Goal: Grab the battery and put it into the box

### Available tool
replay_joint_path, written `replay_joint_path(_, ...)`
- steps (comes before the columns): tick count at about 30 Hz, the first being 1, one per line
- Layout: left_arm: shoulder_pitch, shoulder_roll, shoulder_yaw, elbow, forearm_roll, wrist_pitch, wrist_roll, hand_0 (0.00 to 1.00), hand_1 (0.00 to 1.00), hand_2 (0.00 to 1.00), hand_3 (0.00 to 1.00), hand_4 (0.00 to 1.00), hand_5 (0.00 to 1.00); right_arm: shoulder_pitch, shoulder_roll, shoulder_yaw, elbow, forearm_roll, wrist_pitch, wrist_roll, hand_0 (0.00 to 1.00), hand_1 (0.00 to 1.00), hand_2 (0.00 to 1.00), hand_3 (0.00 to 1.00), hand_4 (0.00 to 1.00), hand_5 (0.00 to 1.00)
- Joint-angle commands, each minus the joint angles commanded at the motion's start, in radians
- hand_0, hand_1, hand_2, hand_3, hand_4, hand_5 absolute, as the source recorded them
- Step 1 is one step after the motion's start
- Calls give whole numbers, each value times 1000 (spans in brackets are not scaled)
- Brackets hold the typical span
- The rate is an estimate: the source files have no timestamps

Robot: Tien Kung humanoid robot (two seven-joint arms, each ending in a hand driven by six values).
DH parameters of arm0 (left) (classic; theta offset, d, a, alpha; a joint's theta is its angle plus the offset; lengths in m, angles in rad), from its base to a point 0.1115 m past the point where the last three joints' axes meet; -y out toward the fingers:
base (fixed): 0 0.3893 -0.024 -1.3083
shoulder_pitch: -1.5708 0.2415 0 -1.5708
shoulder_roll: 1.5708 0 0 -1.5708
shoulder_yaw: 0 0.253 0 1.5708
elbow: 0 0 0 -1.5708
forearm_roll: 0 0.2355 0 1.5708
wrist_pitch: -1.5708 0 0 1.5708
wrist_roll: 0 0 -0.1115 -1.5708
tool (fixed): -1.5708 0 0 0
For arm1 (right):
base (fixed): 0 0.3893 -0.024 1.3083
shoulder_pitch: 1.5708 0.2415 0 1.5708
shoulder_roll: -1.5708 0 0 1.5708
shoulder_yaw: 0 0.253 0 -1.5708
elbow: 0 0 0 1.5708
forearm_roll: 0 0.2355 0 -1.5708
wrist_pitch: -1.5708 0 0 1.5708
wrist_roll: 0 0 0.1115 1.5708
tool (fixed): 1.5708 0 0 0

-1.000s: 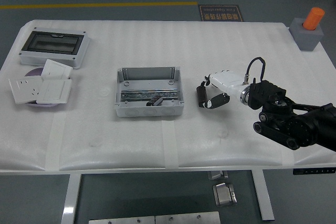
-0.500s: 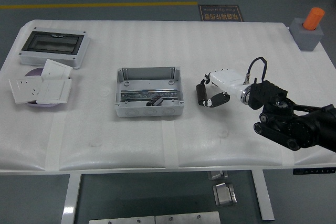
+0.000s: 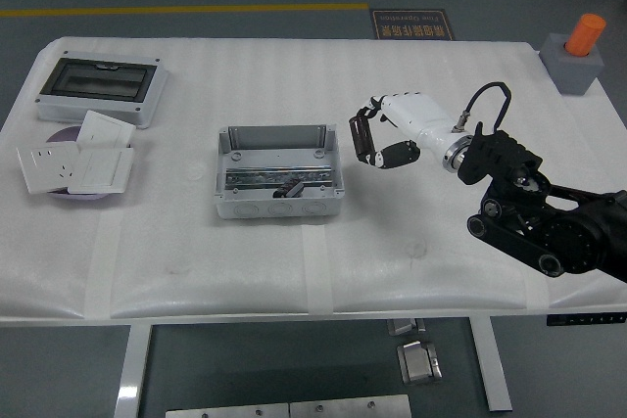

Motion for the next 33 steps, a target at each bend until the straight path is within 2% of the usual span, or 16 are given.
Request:
replay_joint_path(2, 1, -1, 3, 0, -4, 0, 1, 624, 639, 425, 584, 437, 399, -7, 17, 27, 26, 0, -4, 1, 761, 627, 598, 557, 286, 85)
replay_joint_path(3, 2, -1, 5, 0, -6, 0, 1, 624, 639, 426, 584, 438, 406, -10, 25, 35, 37, -1, -5, 1, 754, 625, 594, 559, 249, 59)
replay_joint_path(7, 2, -1, 11, 0, -12, -1, 0, 624, 639, 426, 584, 438, 406, -17, 58, 39, 72, 4, 5, 1, 754, 625, 594, 559, 249, 59)
replay_joint_path(14, 2, 2, 6, 0, -6, -3, 3, 624, 639, 424, 583, 439, 409, -17, 97, 10, 50, -16, 59, -3, 755, 627, 592, 559, 245, 56)
replay_joint_path(15, 3, 2, 3, 0, -4, -3, 4, 624, 639, 426, 583, 443, 422, -17, 100, 7, 46, -23, 61, -5, 802, 678, 676, 682, 578, 221)
replay_joint_path(20, 3, 3, -3, 0, 2, -5, 7, 624, 639, 426, 583, 443, 422, -20, 108, 1, 32, -53, 69, -10, 802, 678, 676, 682, 578, 221)
replay_joint_path(21, 2, 3, -2, 0, 2, -5, 7, 624, 639, 426, 583, 444, 424, -20, 108, 1, 30, -55, 69, -11, 981, 844, 848, 988, 877, 407)
replay_joint_path(26, -1, 3, 3, 0, -5, -4, 6, 624, 639, 426, 583, 444, 424, -19, 110, 1, 24, -62, 70, -14, 981, 844, 848, 988, 877, 407)
replay_joint_path(27, -2, 3, 5, 0, -7, -4, 6, 624, 638, 425, 583, 444, 426, -20, 110, 1, 24, -63, 70, -15, 998, 915, 913, 998, 998, 607)
replay_joint_path(33, -3, 5, 5, 0, -7, -4, 6, 624, 638, 424, 582, 442, 430, -24, 105, 10, 26, -65, 71, -15, 998, 918, 915, 998, 998, 603)
